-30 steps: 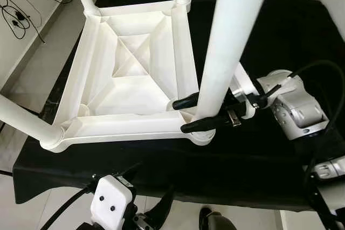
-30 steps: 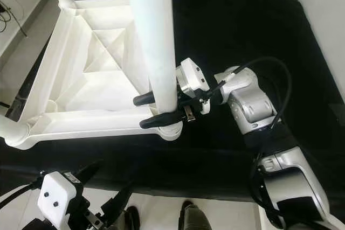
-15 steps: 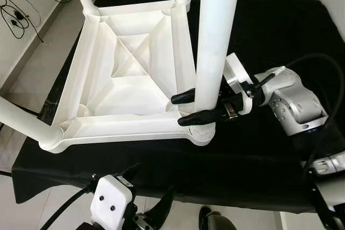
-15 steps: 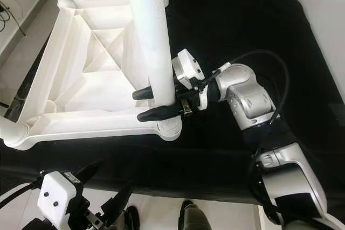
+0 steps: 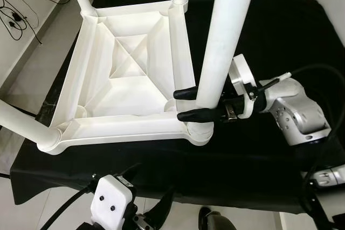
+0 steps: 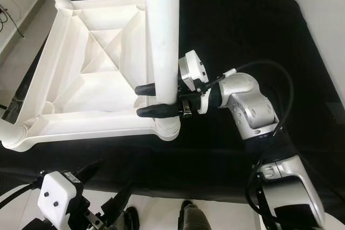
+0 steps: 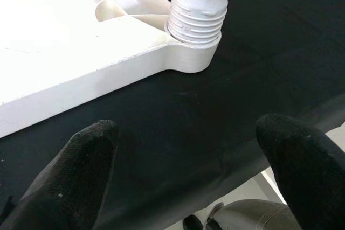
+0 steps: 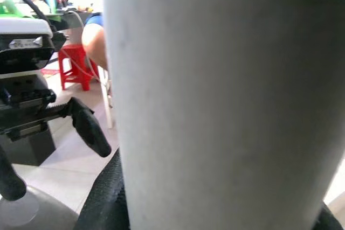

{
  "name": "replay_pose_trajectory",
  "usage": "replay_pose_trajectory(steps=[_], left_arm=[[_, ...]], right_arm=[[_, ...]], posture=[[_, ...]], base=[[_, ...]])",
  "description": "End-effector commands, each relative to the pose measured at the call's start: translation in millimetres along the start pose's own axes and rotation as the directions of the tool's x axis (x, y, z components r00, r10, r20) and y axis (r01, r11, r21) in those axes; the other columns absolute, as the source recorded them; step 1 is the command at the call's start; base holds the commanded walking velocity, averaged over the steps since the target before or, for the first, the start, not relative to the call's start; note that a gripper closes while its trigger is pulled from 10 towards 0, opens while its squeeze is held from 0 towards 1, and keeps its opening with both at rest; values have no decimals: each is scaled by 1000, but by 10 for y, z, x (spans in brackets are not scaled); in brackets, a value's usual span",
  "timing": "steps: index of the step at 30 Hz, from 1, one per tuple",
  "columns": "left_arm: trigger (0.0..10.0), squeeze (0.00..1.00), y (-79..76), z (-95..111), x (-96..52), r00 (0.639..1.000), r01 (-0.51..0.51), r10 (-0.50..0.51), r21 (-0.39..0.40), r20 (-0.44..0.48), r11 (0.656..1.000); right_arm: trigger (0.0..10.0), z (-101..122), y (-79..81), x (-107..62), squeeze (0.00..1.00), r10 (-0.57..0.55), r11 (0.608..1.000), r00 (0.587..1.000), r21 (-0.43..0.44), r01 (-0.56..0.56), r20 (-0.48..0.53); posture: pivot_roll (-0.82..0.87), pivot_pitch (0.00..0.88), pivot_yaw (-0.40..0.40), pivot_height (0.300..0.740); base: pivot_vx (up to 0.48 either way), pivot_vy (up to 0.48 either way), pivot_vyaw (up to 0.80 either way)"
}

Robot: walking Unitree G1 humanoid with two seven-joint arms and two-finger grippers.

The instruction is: Building children table

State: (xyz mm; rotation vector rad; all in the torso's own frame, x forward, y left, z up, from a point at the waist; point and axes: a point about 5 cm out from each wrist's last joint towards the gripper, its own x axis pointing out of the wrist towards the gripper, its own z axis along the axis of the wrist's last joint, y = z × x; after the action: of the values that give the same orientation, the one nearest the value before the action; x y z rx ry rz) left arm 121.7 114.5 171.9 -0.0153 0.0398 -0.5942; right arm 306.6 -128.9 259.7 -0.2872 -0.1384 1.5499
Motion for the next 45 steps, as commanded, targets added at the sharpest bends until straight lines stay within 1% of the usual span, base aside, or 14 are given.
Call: replay_pose_trajectory(steps=[1,3,4,5,7,8,9,18,29,32,36,38,44,45], left_arm=[[10000,0,-19,-31,-22,1000,4,-4,-2,-23,1000],[10000,0,-22,-36,-25,1000,4,-4,-3,-24,1000],[10000,0,-20,-38,-29,1000,1,-1,0,-25,1000],[10000,0,-20,-38,-29,1000,1,-1,0,-25,1000],[10000,0,6,-40,-20,1000,-8,8,0,-23,1000],[10000,0,6,-40,-20,1000,-8,8,0,-23,1000],[10000,0,12,-42,-10,1000,-5,5,-2,-20,1000],[10000,0,51,-66,59,1000,13,-13,6,-5,1000],[10000,0,175,6,128,999,-39,37,47,39,998],[10000,0,424,269,242,981,-130,115,96,154,987],[10000,0,517,520,319,966,-114,85,108,245,988],[10000,0,550,812,416,942,-22,-22,127,334,992],[10000,0,546,1011,477,915,56,-107,140,390,989],[10000,0,518,1310,553,852,186,-246,171,462,968]], right_arm=[[10000,-284,147,128,0,-112,987,991,109,120,-78],[10000,-324,200,164,0,-178,975,979,118,189,-95],[10000,-512,394,259,0,-491,842,853,155,517,-177],[10000,-512,394,259,0,-491,842,853,155,517,-177],[10000,-598,687,364,0,-721,629,641,139,765,-262],[10000,-598,687,364,0,-721,629,641,139,765,-262],[10000,-583,679,359,0,-776,566,574,113,817,-261],[10000,-525,422,324,0,-820,535,536,64,843,-202],[10000,-534,400,333,0,-837,507,507,54,860,-207],[10000,-511,393,363,0,-870,444,445,54,894,-214],[10000,-514,365,369,0,-877,430,432,56,901,-212],[10000,-510,326,372,0,-881,424,427,62,904,-203],[10000,-513,307,379,0,-884,420,424,64,905,-196],[10000,-505,312,416,0,-884,421,428,75,904,-187]], posture=[[101,298,15,740],[101,298,15,740],[89,298,-3,740],[89,298,-3,740],[66,299,33,740],[66,299,33,740],[71,289,35,740],[48,257,28,740],[63,237,23,740],[70,231,21,740],[72,223,20,740],[73,223,21,740],[76,219,23,740],[80,218,29,740]], base=[[0,0,0],[0,0,0],[0,0,0],[0,0,0],[0,0,0],[0,0,0],[0,0,0],[0,0,0],[0,0,0],[0,0,0],[0,0,0],[0,0,0],[0,0,0],[0,0,0]])
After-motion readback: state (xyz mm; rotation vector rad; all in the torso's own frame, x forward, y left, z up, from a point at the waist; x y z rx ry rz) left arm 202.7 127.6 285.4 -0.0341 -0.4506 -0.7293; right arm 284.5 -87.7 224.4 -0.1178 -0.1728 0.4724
